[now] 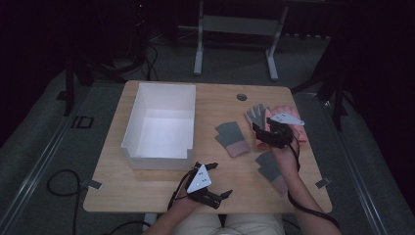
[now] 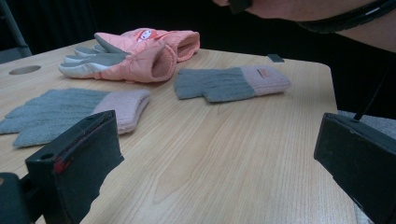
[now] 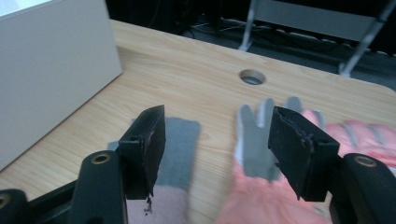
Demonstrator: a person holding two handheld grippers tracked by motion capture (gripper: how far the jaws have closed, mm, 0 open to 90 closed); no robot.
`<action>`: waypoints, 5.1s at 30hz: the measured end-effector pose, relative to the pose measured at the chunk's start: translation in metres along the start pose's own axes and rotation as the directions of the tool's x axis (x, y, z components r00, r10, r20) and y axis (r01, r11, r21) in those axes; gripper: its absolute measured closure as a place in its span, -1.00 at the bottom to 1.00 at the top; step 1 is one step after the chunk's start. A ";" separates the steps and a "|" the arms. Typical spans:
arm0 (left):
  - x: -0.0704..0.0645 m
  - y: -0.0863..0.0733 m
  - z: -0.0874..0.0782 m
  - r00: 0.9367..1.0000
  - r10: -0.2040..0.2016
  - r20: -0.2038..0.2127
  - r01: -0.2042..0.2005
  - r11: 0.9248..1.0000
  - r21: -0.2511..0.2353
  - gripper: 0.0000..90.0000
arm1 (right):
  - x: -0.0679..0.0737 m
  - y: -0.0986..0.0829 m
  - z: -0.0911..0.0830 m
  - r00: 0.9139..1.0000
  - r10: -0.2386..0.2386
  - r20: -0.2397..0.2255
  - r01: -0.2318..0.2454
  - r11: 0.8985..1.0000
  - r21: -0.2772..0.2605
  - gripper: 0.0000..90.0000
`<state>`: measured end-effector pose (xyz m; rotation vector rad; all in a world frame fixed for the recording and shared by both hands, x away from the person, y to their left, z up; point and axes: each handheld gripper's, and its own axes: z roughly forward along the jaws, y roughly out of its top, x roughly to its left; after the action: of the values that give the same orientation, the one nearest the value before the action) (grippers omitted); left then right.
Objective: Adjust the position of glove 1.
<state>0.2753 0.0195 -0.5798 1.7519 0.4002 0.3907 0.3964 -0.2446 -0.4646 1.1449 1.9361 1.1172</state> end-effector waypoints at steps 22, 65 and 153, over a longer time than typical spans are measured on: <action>-0.001 0.000 0.000 1.000 0.008 0.000 -0.008 1.000 0.002 -1.00 | 0.038 -0.023 0.084 0.991 -0.067 -0.113 0.089 0.976 0.198 0.17; -0.001 0.000 0.000 1.000 0.013 0.003 -0.013 1.000 -0.007 -1.00 | 0.076 -0.001 0.048 0.986 0.164 0.005 -0.160 0.958 0.238 0.89; -0.001 0.000 0.000 1.000 0.012 0.003 -0.012 1.000 -0.001 -1.00 | -0.053 -0.113 -0.029 0.978 -0.077 -0.196 0.146 0.919 0.366 0.53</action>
<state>0.2740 0.0192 -0.5800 1.7542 0.3872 0.3972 0.3537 -0.3328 -0.5478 1.1402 2.4024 0.8263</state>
